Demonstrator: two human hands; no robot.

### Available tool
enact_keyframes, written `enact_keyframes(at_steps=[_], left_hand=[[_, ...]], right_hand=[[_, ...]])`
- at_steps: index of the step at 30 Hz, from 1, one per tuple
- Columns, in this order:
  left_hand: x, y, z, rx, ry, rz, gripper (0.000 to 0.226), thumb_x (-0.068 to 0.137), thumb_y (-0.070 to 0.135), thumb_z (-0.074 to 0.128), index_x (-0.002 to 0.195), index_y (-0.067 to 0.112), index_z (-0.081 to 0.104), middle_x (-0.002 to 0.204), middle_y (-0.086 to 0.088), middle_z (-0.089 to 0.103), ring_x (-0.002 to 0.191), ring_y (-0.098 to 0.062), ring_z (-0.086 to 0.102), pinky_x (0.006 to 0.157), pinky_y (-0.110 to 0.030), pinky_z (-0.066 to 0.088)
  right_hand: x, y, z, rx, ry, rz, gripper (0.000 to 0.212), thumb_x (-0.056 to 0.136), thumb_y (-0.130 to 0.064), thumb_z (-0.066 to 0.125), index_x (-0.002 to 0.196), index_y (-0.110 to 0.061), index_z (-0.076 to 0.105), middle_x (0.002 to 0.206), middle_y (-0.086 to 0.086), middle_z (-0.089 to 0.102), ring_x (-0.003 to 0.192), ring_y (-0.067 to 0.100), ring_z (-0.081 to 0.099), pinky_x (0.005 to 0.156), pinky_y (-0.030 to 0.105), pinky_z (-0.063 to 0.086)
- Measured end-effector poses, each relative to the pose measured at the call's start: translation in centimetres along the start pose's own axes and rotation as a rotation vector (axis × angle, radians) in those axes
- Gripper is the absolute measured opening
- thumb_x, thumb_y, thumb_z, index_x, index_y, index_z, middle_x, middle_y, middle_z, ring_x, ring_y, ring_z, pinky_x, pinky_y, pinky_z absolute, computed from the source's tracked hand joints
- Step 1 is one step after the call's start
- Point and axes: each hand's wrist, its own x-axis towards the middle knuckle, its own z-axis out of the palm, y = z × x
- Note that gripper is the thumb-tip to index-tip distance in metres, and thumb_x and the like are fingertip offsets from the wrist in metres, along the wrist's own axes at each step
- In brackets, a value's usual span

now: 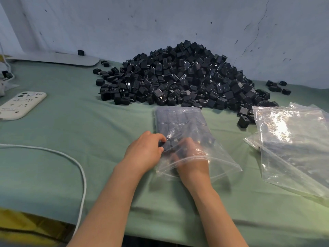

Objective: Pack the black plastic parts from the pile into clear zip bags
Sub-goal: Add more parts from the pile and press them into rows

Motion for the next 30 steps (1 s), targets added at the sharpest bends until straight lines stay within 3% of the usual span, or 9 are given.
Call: enact_keyframes(at_steps=[5,11,19,23,30], left_hand=[[-0.07,0.04,-0.04,0.023,-0.012,0.005,0.029,0.093,0.029,0.054,0.121,0.034,0.056,0.112,-0.001,0.051,0.102,-0.023,0.058,0.091,-0.037,0.046],[-0.14,0.13,0.11,0.031,0.011,0.011,0.029,0.093,0.029,0.054,0.122,0.034,0.054,0.111,-0.001,0.053,0.102,-0.023,0.057,0.088,-0.036,0.046],[-0.28,0.18,0.15,-0.002,0.018,-0.018,0.027,0.092,0.026,0.056,0.116,0.017,0.049,0.096,-0.006,0.064,0.094,-0.029,0.059,0.083,-0.043,0.049],[-0.31,0.11,0.31,-0.030,-0.008,-0.004,0.025,0.093,0.022,0.054,0.116,0.016,0.045,0.091,-0.008,0.063,0.088,-0.030,0.059,0.081,-0.044,0.049],[-0.33,0.09,0.30,-0.032,-0.032,0.013,0.022,0.094,0.019,0.051,0.114,0.016,0.043,0.092,-0.011,0.061,0.088,-0.032,0.058,0.081,-0.045,0.049]], right_hand=[[-0.48,0.07,-0.16,0.104,-0.009,-0.005,0.013,0.080,-0.019,0.071,0.087,-0.017,0.060,0.091,-0.001,0.053,0.078,0.018,0.055,0.069,0.031,0.046],[-0.38,-0.38,-0.10,0.116,-0.007,0.051,0.024,0.073,-0.032,0.077,0.084,-0.024,0.058,0.092,-0.004,0.056,0.079,0.013,0.057,0.069,0.028,0.047],[-0.35,-0.55,-0.09,0.082,-0.002,0.052,0.027,0.072,-0.036,0.075,0.086,-0.023,0.056,0.093,-0.001,0.055,0.081,0.014,0.056,0.073,0.030,0.047],[-0.14,-0.75,0.03,0.037,-0.001,0.070,0.029,0.070,-0.039,0.075,0.084,-0.024,0.054,0.090,-0.005,0.054,0.078,0.007,0.052,0.063,0.018,0.036],[-0.24,-0.82,0.08,0.040,-0.003,0.085,0.029,0.071,-0.039,0.074,0.086,-0.025,0.054,0.091,-0.005,0.054,0.079,0.007,0.053,0.064,0.020,0.039]])
